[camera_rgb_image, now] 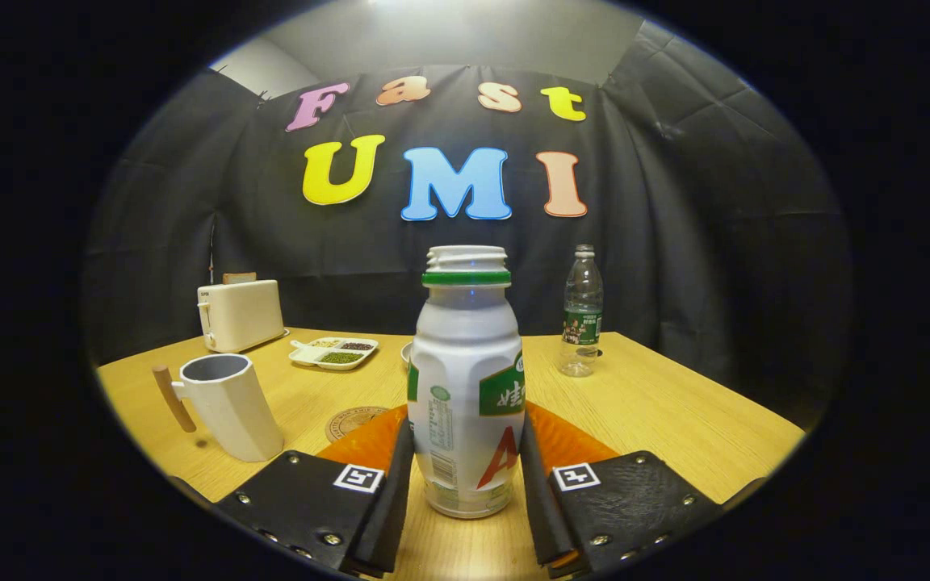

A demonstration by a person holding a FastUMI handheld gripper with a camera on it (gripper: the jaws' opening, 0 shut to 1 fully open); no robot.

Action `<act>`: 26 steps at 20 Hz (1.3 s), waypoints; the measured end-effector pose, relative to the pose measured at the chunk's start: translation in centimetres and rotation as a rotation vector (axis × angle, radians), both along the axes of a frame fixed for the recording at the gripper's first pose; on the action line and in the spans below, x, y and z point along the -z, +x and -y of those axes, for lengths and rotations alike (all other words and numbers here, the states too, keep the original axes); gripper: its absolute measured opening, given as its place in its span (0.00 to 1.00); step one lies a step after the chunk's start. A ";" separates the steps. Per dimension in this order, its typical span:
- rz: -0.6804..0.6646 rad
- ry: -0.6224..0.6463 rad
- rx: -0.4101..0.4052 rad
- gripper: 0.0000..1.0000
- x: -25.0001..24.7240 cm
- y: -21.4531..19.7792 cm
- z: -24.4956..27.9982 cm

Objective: Take the bottle from table, then pour the juice into the cup, finally place the bottle on the coaster

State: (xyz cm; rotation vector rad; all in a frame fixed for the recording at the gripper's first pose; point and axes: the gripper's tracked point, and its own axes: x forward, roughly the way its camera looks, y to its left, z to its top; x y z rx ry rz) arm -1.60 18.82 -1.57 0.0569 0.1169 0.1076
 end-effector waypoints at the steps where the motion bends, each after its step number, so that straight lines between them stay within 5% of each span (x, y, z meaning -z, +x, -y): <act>1: 0.001 0.006 0.003 0.61 -0.1 0.1 0.1; 8: 0.035 -0.084 0.007 0.61 -1.2 0.0 -0.3; 26: 0.245 -0.705 0.062 0.62 -7.8 2.1 -3.1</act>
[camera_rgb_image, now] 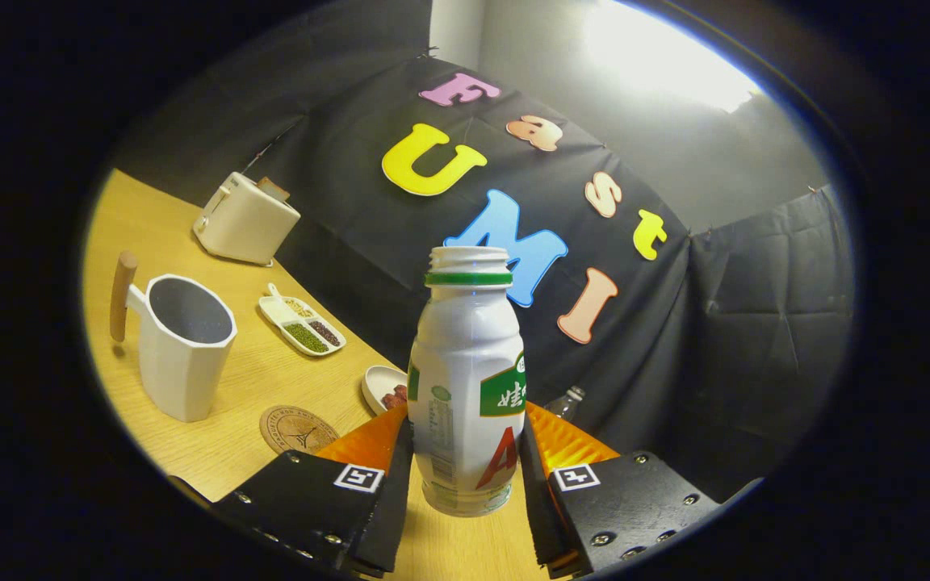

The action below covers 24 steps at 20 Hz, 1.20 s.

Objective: Take the bottle from table, then pour the juice into the cup, finally place the bottle on the coaster

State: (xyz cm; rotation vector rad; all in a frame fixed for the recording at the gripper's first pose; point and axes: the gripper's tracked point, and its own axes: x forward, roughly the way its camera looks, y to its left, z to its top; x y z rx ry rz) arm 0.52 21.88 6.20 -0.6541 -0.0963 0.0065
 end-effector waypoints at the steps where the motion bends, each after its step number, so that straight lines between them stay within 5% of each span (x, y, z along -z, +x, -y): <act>1: 0.008 -0.035 0.004 0.62 -0.1 0.1 -0.2; 15: 0.171 -0.518 0.024 0.62 -1.7 -0.5 -4.4; 24: 0.237 -0.724 0.024 0.61 -1.8 -0.6 -6.7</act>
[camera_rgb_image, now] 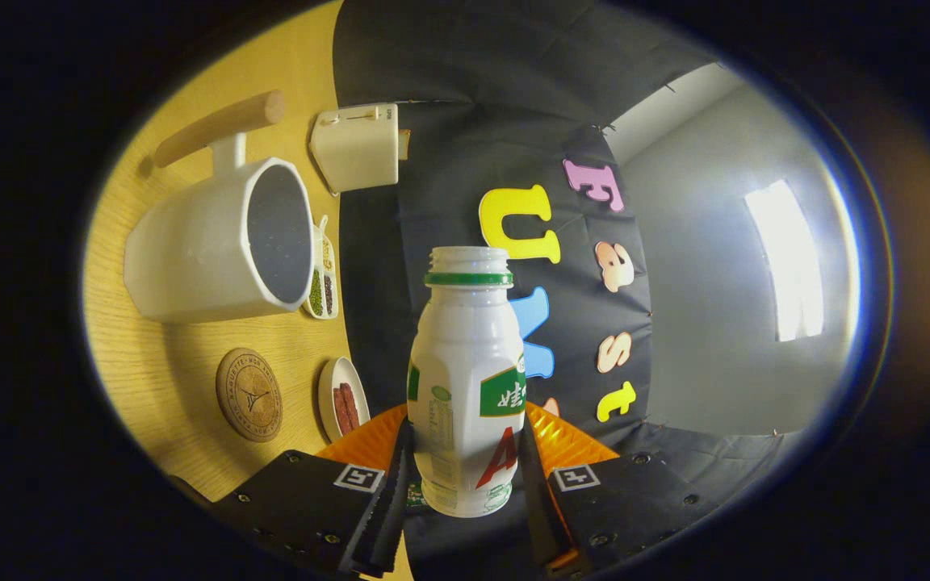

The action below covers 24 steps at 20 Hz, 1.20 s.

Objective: Take the bottle from table, then pour the juice into the cup, finally place the bottle on the coaster

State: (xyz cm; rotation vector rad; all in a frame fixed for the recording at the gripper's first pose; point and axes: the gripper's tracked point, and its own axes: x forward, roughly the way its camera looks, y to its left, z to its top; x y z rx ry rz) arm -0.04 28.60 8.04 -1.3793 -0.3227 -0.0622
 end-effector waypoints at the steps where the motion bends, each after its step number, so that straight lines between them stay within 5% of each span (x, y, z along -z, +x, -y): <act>1: 0.003 -0.014 0.001 0.61 0.3 -0.1 0.0; 24: 0.033 -0.168 0.009 0.61 0.3 -0.5 -0.7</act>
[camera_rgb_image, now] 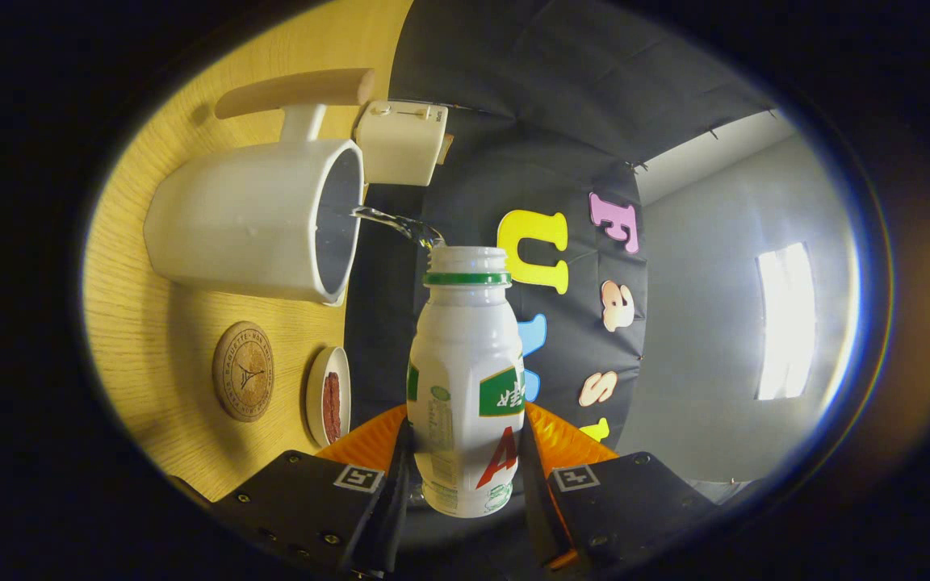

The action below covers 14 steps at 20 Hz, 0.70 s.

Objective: Take the bottle from table, then pour the juice into the cup, finally place the bottle on the coaster

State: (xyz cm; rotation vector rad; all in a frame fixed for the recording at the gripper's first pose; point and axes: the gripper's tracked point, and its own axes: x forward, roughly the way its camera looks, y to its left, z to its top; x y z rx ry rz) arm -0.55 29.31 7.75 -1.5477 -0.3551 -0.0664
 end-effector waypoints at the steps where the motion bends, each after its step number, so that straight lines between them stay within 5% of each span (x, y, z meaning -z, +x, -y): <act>1: -0.001 0.000 0.001 0.61 0.0 0.0 0.0; 14: 0.010 -0.037 0.008 0.61 -0.3 -0.2 0.0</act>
